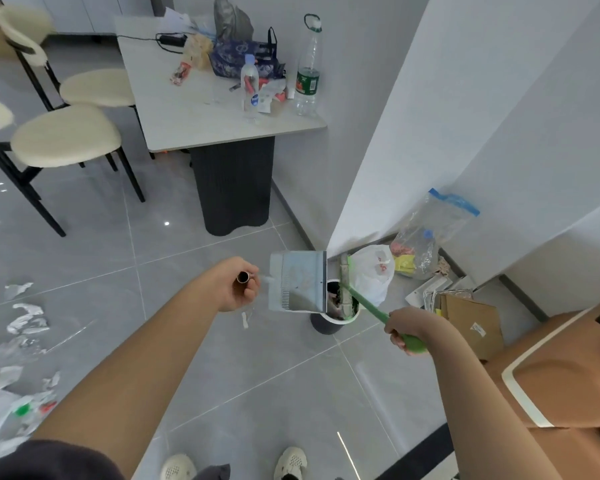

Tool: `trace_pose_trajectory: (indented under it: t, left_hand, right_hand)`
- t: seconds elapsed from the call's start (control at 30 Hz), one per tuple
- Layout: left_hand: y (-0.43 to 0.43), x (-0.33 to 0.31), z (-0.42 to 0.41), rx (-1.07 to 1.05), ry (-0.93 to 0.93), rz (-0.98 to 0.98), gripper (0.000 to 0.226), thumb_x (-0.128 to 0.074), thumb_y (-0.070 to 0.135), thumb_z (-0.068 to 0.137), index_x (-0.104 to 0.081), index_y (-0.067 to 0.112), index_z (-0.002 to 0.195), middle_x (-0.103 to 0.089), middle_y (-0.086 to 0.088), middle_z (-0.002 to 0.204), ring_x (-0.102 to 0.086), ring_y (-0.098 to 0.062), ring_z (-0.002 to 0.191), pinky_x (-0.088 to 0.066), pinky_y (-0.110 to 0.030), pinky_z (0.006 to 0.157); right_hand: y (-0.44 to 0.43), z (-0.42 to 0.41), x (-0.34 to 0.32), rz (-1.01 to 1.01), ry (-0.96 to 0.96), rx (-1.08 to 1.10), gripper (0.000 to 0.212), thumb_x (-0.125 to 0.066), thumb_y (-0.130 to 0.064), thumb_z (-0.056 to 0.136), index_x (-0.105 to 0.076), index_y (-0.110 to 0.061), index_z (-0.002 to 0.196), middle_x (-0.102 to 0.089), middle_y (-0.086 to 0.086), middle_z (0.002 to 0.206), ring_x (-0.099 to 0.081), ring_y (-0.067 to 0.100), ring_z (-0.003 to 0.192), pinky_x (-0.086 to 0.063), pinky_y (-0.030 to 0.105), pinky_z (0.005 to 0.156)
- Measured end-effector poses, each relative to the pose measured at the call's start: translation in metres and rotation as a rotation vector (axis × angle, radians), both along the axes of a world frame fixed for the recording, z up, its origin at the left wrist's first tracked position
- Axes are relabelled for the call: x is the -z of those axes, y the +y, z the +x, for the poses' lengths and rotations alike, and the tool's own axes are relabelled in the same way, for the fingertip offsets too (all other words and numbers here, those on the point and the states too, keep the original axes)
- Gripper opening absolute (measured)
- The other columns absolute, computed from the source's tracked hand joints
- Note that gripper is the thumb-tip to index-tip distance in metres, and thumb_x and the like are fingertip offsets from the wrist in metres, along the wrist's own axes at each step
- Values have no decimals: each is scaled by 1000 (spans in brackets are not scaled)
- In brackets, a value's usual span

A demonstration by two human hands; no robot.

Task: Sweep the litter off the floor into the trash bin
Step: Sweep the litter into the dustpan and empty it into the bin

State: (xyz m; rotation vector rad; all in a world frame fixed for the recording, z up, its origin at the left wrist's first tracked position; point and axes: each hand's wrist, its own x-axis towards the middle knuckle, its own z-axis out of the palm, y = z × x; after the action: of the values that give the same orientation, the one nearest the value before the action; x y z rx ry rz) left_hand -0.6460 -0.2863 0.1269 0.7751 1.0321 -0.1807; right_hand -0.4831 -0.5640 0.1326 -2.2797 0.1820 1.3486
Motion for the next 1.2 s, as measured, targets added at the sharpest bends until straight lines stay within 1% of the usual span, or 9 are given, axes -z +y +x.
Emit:
trace_pose_trajectory:
  t: [0.1,0.37,0.4,0.43,0.5,0.67,0.8,1.0,1.2]
  left_hand:
    - [23,-14,-28,89,-46,45,24,-35,4,97,-59,4,101,-35,1,50,-25,-7,31,-18,-15,28]
    - [99,21,-90,-32,-29,131,24,-28,19,90,-49,10,81,-43,-5,48,-25,-10,29,-18,-11,31]
    - [110,33,-98,-40,1,107,23,-27,15,89,-49,10,82,-48,-8,51,-27,-11,30,-20,-12,32]
    - [117,43,-104,-32,34,86,22,-27,12,87,-48,10,83,-53,-12,57,-29,-11,32,-23,-13,33]
    - [132,63,-114,-1,89,46,20,-27,3,86,-45,12,85,-65,-23,81,-36,-13,37,-31,-17,34]
    - [155,111,-123,168,266,222,18,-48,1,95,-41,11,108,-73,-26,95,-59,-14,44,-44,-21,40]
    - [174,146,-129,171,540,550,15,-52,20,95,-55,6,98,-70,-15,62,-62,-22,44,-43,-19,42]
    - [195,188,-139,226,740,758,32,-51,25,93,-56,5,69,-61,-15,67,-66,-34,68,-56,-35,70]
    - [200,214,-141,181,752,725,24,-52,12,89,-58,2,68,-53,-10,60,-50,-25,55,-39,-28,55]
  right_hand:
    - [35,-20,3,62,9,51,16,-38,1,93,-38,-9,105,-33,7,56,-30,13,33,-26,17,35]
    - [140,-76,46,96,64,15,49,-34,2,92,-40,-12,139,-34,8,61,-33,12,30,-25,16,37]
    - [154,-82,55,90,88,-27,27,-33,3,92,-42,-16,110,-36,8,60,-34,12,32,-27,17,38]
    - [161,-85,64,44,92,-56,54,-33,2,92,-10,-2,140,-37,7,59,-36,12,34,-29,18,39]
    - [178,-82,85,-20,122,-116,53,-34,0,92,-38,-10,143,-39,6,57,-35,12,35,-29,17,39]
    - [209,-69,133,-158,161,-211,25,-37,6,92,-39,-10,73,-37,6,58,-33,14,44,-28,20,39]
    - [229,-54,156,-233,169,-223,22,-35,1,95,-40,-8,76,-37,8,67,-35,15,54,-31,21,47]
    - [268,-10,164,-228,70,-215,32,-45,-4,92,-34,-20,67,-40,0,72,-39,10,59,-40,22,46]
    - [296,21,198,-365,115,-40,37,-41,6,86,-40,-8,52,-32,3,19,-26,12,11,-25,9,23]
